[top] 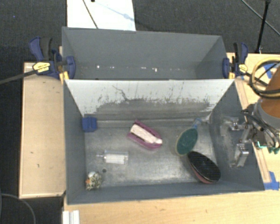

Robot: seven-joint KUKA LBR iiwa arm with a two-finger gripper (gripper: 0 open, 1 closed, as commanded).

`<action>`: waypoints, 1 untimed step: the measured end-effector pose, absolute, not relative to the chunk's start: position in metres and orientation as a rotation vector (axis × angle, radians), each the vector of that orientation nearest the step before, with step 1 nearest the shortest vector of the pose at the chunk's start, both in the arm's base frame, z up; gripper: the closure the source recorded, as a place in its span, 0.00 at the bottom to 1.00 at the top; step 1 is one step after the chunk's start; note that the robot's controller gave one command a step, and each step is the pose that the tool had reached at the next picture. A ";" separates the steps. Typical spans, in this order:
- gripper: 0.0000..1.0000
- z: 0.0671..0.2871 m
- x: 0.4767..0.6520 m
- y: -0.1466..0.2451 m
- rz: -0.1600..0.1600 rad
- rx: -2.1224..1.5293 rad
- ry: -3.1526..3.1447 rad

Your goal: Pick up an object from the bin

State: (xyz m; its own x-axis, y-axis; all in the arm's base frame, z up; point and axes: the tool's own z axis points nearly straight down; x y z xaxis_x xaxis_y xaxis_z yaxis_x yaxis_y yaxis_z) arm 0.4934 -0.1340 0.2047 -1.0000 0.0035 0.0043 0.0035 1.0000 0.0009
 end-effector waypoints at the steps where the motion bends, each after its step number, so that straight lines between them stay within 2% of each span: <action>1: 0.00 0.070 0.478 -0.096 -0.005 -0.350 -3.120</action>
Offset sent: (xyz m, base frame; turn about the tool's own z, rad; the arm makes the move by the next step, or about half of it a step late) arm -0.0158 0.0361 -0.1347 0.2203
